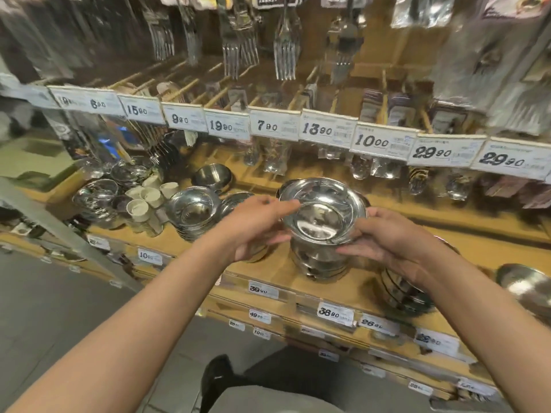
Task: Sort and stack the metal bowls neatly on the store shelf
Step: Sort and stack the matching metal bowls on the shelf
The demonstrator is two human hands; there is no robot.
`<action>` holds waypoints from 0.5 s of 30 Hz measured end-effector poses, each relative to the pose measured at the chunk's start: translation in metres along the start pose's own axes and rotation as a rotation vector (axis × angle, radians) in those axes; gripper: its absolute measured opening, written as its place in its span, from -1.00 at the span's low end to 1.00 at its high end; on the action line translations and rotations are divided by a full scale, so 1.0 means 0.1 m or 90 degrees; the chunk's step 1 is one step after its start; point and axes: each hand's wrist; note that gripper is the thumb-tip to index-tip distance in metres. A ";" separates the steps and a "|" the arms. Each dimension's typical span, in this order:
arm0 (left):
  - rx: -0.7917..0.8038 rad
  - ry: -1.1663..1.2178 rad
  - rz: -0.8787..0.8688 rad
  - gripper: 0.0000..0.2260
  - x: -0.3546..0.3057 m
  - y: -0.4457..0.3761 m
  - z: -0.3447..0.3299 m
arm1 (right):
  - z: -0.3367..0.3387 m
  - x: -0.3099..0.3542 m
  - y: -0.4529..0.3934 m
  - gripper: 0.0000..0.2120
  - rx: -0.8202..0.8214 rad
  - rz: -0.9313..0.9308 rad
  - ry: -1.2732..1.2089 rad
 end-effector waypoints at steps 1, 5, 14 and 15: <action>-0.027 0.007 -0.021 -0.77 0.01 0.01 0.13 | -0.15 0.02 -0.07 -0.79 0.015 -0.003 -0.016; -0.094 -0.001 -0.074 -0.84 0.01 0.00 0.86 | -0.79 0.04 -0.41 -0.80 0.080 0.018 0.018; -0.110 -0.099 -0.067 -0.83 -0.28 -0.27 2.89 | -2.35 -0.01 -1.49 -0.89 -0.100 0.063 0.190; -0.111 -0.123 -0.071 -0.85 -0.30 -0.33 3.03 | -2.46 -0.03 -1.59 -0.89 -0.115 0.063 0.207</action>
Point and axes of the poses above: each hand's wrist, its own y-axis away from the middle knuckle, its own z-axis out of the back of the hand, x = y × z, and after that the axes turned 6 degrees about x, right-handed
